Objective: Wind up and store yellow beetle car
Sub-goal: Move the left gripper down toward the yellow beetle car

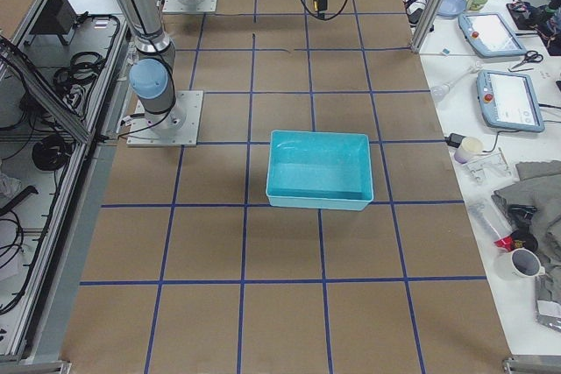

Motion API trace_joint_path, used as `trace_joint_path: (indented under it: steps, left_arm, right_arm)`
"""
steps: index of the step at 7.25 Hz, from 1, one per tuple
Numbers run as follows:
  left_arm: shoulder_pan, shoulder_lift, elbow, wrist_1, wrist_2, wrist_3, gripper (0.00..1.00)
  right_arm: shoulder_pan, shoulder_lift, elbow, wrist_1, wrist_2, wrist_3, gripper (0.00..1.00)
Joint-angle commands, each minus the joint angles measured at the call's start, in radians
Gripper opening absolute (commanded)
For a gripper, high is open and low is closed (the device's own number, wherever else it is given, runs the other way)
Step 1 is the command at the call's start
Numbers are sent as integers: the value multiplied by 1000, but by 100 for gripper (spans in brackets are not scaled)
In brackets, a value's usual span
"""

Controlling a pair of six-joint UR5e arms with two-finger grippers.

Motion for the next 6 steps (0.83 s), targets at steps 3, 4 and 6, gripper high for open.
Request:
trace_joint_path:
  steps: [3,4,6]
  left_arm:
    - [0,13,-41,1,1,10,100]
    - [3,13,-50,14,1,18,100]
    - [5,15,-48,12,6,39,100]
  right_arm:
    - [2,-1,-1,0,2,-2,100]
    - [2,-1,-1,0,2,-2,100]
    - [2,-1,-1,0,14,0,100]
